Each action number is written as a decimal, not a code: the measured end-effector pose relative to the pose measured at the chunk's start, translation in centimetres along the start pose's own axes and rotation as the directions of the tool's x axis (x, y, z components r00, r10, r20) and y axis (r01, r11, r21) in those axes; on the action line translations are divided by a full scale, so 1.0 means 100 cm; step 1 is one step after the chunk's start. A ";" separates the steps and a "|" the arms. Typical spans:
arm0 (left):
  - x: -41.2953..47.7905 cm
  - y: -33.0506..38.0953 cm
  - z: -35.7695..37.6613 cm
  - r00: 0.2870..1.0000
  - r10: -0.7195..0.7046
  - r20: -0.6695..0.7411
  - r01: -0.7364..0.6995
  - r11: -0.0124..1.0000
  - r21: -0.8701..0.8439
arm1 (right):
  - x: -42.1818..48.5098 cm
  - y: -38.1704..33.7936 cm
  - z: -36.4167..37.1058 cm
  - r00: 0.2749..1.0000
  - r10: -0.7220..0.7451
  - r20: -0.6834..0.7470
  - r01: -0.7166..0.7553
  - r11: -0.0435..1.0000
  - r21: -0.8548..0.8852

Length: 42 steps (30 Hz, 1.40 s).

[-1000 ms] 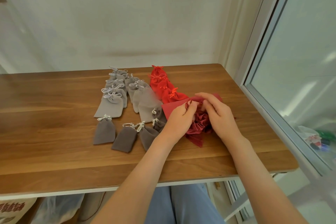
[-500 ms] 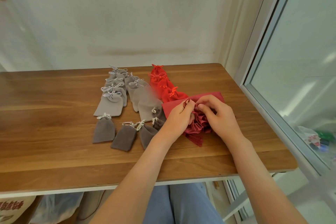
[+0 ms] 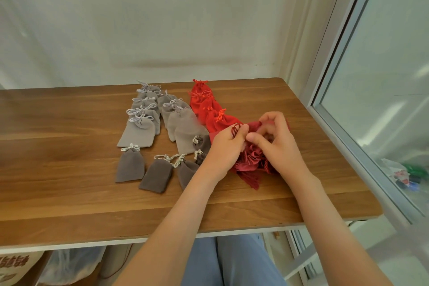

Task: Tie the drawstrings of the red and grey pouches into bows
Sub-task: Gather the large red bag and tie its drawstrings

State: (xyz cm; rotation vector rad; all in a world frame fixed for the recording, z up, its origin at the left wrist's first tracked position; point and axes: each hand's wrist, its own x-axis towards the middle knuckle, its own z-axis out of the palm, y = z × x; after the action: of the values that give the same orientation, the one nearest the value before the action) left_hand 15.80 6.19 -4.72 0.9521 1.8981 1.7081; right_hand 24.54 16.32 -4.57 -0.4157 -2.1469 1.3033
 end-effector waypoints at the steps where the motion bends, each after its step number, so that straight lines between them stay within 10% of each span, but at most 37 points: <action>1: 0.000 0.000 0.000 1.000 -0.007 -0.012 0.006 0.999 -0.049 | 0.001 0.002 0.000 0.998 0.030 0.064 -0.028 0.999 -0.028; 15: -0.001 0.010 -0.012 0.995 -0.041 0.093 0.070 0.940 -0.335 | 0.001 0.004 -0.005 0.981 0.059 0.187 -0.079 0.992 0.099; 23: 0.005 0.009 -0.019 0.998 0.056 0.018 -0.058 0.985 0.162 | 0.000 0.007 0.001 0.988 0.078 0.136 -0.081 0.997 0.020; 26: 0.009 0.016 -0.018 0.976 0.211 0.048 -0.205 0.835 0.510 | 0.002 0.009 0.001 0.991 0.073 0.113 -0.074 0.997 0.004; 31: 0.002 0.024 -0.001 0.823 0.532 0.199 -0.331 0.164 0.929 | 0.001 0.011 0.000 0.994 0.060 0.091 -0.062 0.998 0.017; 42: -0.002 0.007 0.008 0.536 0.826 0.174 -0.386 0.056 0.921 | 0.000 0.002 -0.004 0.971 0.164 0.173 -0.204 0.948 0.244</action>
State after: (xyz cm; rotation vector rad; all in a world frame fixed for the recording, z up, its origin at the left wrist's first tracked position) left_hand 16.71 6.61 -4.23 2.3492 3.1554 1.0240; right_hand 24.78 16.69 -4.61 -0.4289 -2.0569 1.7486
